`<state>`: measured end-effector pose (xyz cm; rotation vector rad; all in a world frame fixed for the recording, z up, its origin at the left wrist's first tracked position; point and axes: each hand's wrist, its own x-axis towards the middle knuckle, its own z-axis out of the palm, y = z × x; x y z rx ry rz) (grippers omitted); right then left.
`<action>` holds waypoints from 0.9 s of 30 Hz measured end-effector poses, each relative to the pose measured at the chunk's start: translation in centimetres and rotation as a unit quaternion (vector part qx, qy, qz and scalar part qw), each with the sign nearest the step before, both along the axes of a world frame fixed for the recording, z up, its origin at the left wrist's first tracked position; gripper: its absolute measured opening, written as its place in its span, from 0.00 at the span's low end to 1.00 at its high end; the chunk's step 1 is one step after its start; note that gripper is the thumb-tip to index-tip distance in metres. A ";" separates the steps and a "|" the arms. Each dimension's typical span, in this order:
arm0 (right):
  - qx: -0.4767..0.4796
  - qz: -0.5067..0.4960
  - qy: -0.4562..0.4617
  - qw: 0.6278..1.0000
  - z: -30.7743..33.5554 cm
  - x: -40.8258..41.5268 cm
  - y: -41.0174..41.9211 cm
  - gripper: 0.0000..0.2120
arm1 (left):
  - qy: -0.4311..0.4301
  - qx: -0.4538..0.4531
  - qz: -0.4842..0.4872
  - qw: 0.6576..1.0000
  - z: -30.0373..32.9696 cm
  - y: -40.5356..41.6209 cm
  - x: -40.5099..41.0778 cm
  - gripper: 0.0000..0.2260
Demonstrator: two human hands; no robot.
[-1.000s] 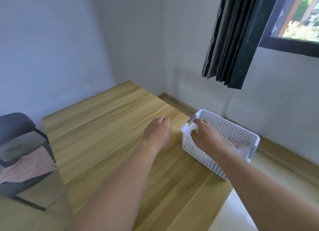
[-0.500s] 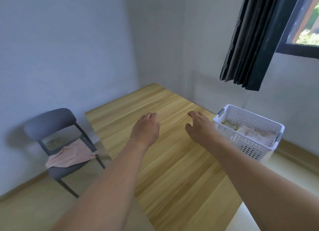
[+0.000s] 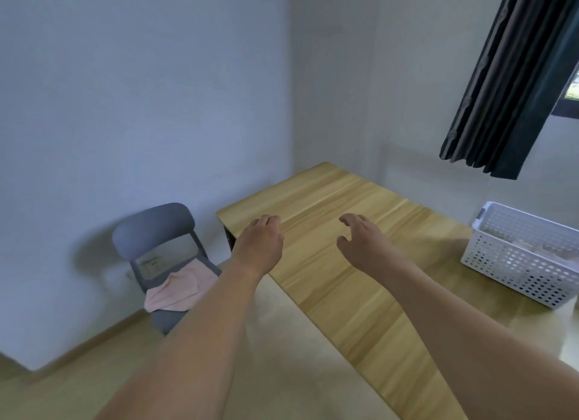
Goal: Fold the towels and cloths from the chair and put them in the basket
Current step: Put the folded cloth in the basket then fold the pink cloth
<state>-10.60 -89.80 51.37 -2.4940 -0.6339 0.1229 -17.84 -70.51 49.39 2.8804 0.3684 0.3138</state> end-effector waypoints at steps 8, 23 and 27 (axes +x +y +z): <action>-0.006 0.052 0.007 0.999 -0.5 -3.2 12.1 0.23 | -0.023 0.012 0.024 0.999 0.4 10.9 -4.2 0.17; -0.034 0.039 0.043 0.998 -3.6 -8.1 36.0 0.20 | 0.044 -0.052 0.049 0.996 -5.0 38.1 -9.7 0.16; -0.041 0.071 0.063 0.995 -5.4 -7.6 41.7 0.21 | 0.045 -0.063 0.068 0.995 -6.7 42.4 -10.2 0.16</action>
